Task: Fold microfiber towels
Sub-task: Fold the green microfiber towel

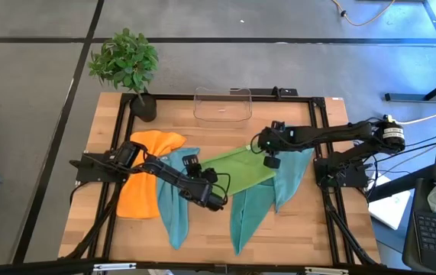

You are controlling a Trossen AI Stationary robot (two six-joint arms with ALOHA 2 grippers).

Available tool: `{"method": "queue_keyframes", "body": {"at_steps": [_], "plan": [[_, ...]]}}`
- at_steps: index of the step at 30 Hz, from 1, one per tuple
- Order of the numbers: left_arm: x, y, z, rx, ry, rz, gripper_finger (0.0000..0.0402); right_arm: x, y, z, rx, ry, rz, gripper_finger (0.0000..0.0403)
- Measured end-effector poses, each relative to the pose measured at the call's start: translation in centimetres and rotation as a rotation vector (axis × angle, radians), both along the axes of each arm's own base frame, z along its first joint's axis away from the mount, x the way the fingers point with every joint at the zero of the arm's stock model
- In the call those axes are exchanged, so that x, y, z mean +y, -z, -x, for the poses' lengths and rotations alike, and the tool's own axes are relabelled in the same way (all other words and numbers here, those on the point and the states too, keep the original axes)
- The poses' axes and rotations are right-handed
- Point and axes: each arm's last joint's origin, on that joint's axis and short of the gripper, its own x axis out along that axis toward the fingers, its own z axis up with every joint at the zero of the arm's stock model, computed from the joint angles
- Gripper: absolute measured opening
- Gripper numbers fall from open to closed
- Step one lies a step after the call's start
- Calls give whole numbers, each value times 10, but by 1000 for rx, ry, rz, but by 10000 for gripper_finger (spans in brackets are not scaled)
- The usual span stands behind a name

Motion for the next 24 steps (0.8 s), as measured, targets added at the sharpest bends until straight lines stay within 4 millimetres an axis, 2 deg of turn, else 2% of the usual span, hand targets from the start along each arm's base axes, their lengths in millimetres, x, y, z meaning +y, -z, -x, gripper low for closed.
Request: {"method": "queue_keyframes", "body": {"at_steps": [6,12,15,19,22,24], "plan": [[5,-1,-1,2,-3,-26,102,0,-2,-5,-38,-59,-1,64],[-7,-15,11,19,28,-63,101,9,0,-5,-88,-175,-292,64],[-25,-27,19,-60,46,-34,101,16,2,-2,-52,-253,-377,64],[-62,-37,25,-213,135,56,102,31,3,1,21,-358,-352,64],[-88,-35,21,-310,243,124,101,48,2,0,31,-456,-351,64],[-98,-32,16,-335,303,163,102,59,2,0,42,-507,-361,65]]}}
